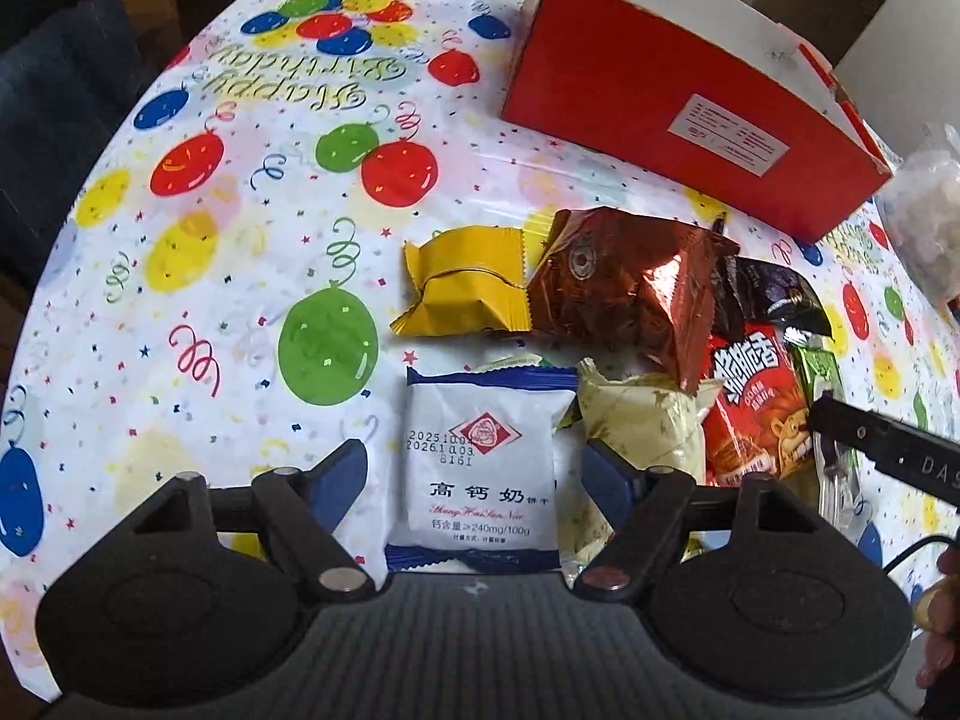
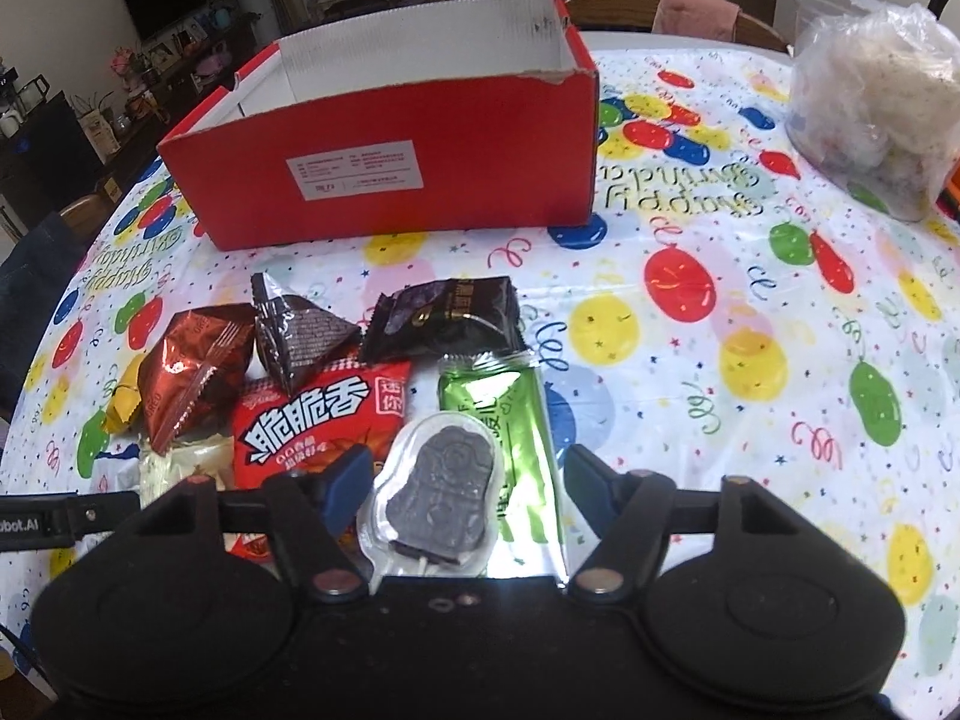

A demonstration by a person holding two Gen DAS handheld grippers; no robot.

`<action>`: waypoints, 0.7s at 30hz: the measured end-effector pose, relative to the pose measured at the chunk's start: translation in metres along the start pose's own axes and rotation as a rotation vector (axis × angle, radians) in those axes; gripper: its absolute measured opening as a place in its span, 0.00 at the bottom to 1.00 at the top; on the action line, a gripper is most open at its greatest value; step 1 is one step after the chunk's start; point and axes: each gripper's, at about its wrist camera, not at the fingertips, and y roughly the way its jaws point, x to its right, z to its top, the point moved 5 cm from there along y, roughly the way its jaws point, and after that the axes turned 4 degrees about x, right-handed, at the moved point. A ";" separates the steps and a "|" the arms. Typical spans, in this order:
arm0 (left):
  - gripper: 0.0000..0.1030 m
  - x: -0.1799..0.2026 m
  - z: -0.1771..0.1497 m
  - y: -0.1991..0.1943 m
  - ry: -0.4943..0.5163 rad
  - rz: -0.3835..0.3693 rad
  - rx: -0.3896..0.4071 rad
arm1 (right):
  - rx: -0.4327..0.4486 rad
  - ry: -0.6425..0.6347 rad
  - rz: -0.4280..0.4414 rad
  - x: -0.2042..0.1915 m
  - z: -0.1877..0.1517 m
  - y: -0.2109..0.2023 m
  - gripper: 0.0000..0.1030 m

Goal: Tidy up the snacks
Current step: 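Grasp the white milk-biscuit packet with left gripper while right grasps the chocolate bar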

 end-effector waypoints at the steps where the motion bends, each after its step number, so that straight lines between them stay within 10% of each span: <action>1: 0.75 -0.001 0.000 0.001 -0.010 -0.004 -0.003 | -0.001 0.005 0.006 0.000 0.000 0.001 0.64; 21: 0.46 0.000 -0.001 0.001 0.016 -0.014 0.015 | 0.025 0.021 0.064 -0.006 -0.003 -0.003 0.38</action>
